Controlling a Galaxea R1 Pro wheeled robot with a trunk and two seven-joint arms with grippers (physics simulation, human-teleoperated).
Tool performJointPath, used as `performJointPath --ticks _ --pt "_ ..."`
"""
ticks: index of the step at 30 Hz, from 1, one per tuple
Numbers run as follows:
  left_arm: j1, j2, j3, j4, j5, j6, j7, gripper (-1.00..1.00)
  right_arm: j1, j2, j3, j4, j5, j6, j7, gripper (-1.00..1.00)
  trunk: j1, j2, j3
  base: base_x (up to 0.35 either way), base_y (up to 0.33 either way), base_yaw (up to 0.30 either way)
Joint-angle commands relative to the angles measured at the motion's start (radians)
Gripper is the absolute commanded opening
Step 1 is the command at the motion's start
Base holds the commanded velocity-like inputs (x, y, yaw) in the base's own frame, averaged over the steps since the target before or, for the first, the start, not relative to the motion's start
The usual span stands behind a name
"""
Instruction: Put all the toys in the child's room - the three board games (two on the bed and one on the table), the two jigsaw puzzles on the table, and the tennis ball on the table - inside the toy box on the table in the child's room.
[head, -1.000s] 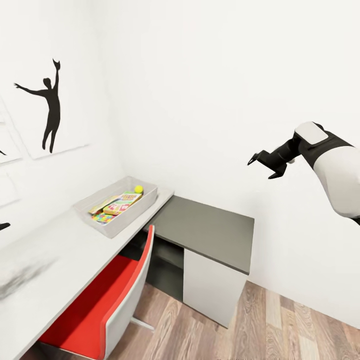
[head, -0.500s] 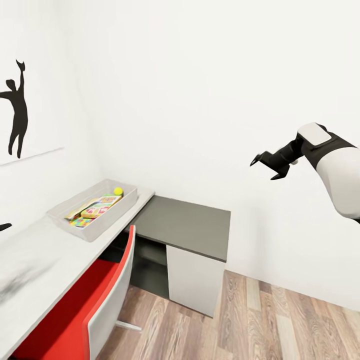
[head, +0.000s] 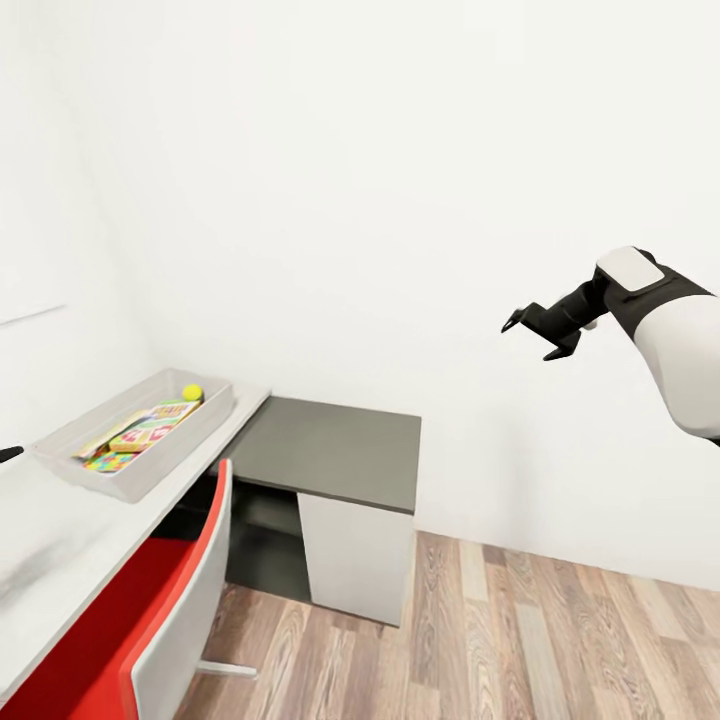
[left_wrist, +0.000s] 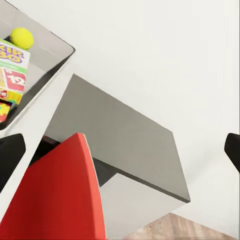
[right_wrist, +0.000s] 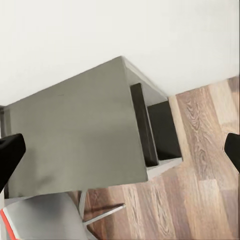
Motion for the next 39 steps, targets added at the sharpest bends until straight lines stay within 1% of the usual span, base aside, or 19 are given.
performJointPath --ticks 1,8,11,18,22,24,25,26,27,28,29,30,32,33,34,35,36,38,39 --pt "-0.001 0.000 0.001 0.000 0.001 0.006 -0.003 1.00 -0.001 0.000 -0.004 -0.001 -0.006 0.002 -0.010 1.00 0.000 -0.001 -0.001 -0.120 0.000 -0.262" --pt "-0.001 0.000 0.000 0.000 0.001 0.006 -0.003 1.00 0.000 0.000 -0.004 -0.001 -0.004 0.002 -0.010 1.00 0.000 -0.001 0.004 -0.047 0.000 -0.261" --pt "-0.001 0.000 0.000 0.000 0.001 0.006 -0.004 1.00 0.001 0.000 -0.003 -0.001 -0.004 0.002 -0.010 1.00 0.000 -0.001 0.005 -0.196 0.000 -0.261" --pt "-0.001 0.000 0.000 0.000 0.001 0.005 -0.003 1.00 0.041 0.005 0.002 -0.005 -0.004 0.002 -0.010 1.00 0.000 -0.001 0.009 -0.086 0.000 -0.191" --pt "-0.001 -0.001 -0.001 0.000 0.001 0.006 -0.003 1.00 0.105 0.015 0.007 -0.008 -0.003 -0.025 -0.010 1.00 0.000 -0.001 0.009 -0.009 0.000 -0.032" --pt "-0.001 -0.004 -0.001 0.000 0.001 0.005 -0.003 1.00 0.166 0.021 0.008 -0.008 -0.003 -0.065 -0.010 1.00 0.000 -0.001 0.009 -0.003 0.000 -0.009" --pt "-0.001 -0.005 -0.001 0.000 0.001 0.005 -0.003 1.00 0.184 0.025 0.009 -0.008 -0.003 -0.077 -0.010 1.00 0.000 -0.001 0.009 -0.002 0.000 -0.006" --pt "-0.001 -0.008 -0.001 -0.001 0.001 0.005 -0.003 1.00 0.221 0.037 0.011 -0.009 -0.001 -0.099 -0.010 1.00 0.000 -0.001 0.009 -0.001 0.000 -0.004" --pt "-0.001 -0.009 -0.001 -0.001 0.001 0.005 -0.003 1.00 0.260 0.054 0.017 -0.009 0.003 -0.121 -0.010 1.00 0.000 -0.001 0.009 -0.001 0.000 -0.002" --pt "-0.001 -0.010 -0.001 -0.002 0.001 0.004 -0.003 1.00 0.303 0.074 0.027 -0.009 0.009 -0.147 -0.010 1.00 0.000 -0.001 0.009 0.000 0.000 -0.002" --pt "-0.001 -0.011 -0.001 -0.002 0.001 0.004 -0.003 1.00 0.325 0.085 0.034 -0.009 0.012 -0.163 -0.011 1.00 0.000 -0.001 0.009 0.000 0.000 -0.001" --pt "-0.001 -0.011 -0.001 -0.002 0.001 0.004 -0.003 1.00 0.371 0.105 0.051 -0.009 0.018 -0.202 -0.010 1.00 0.000 -0.001 0.009 0.000 0.000 0.000" --pt "-0.001 -0.012 -0.001 -0.002 0.001 0.004 -0.003 1.00 0.459 0.149 0.099 -0.009 0.029 -0.297 -0.010 1.00 0.000 -0.001 0.009 0.000 0.000 0.000" --pt "-0.001 -0.012 -0.001 -0.002 0.001 0.004 -0.003 1.00 0.499 0.172 0.131 -0.009 0.032 -0.344 -0.010 1.00 0.000 -0.001 0.009 0.000 0.000 0.000" --pt "-0.001 -0.012 -0.001 -0.002 0.001 0.004 -0.003 1.00 0.518 0.183 0.149 -0.009 0.033 -0.366 -0.010 1.00 0.000 -0.001 0.009 0.000 0.000 0.000" --pt "-0.001 -0.012 -0.001 -0.002 0.001 0.004 -0.003 1.00 0.556 0.207 0.186 -0.009 0.035 -0.405 -0.010 1.00 0.000 -0.001 0.009 0.000 0.000 0.000" --pt "-0.001 -0.012 -0.001 -0.003 0.001 0.004 -0.003 1.00 0.574 0.218 0.205 -0.009 0.035 -0.423 -0.010 1.00 0.000 -0.001 0.009 0.000 0.000 0.000" --pt "-0.001 -0.012 0.000 -0.003 0.001 0.004 -0.003 1.00 0.643 0.252 0.273 -0.009 0.037 -0.501 -0.010 1.00 0.000 -0.001 0.009 0.000 0.000 0.000" --pt "-0.001 -0.012 0.000 -0.003 0.001 0.005 -0.003 1.00 0.678 0.265 0.299 -0.008 0.037 -0.547 -0.010 1.00 0.000 -0.001 0.009 0.000 0.000 0.000"
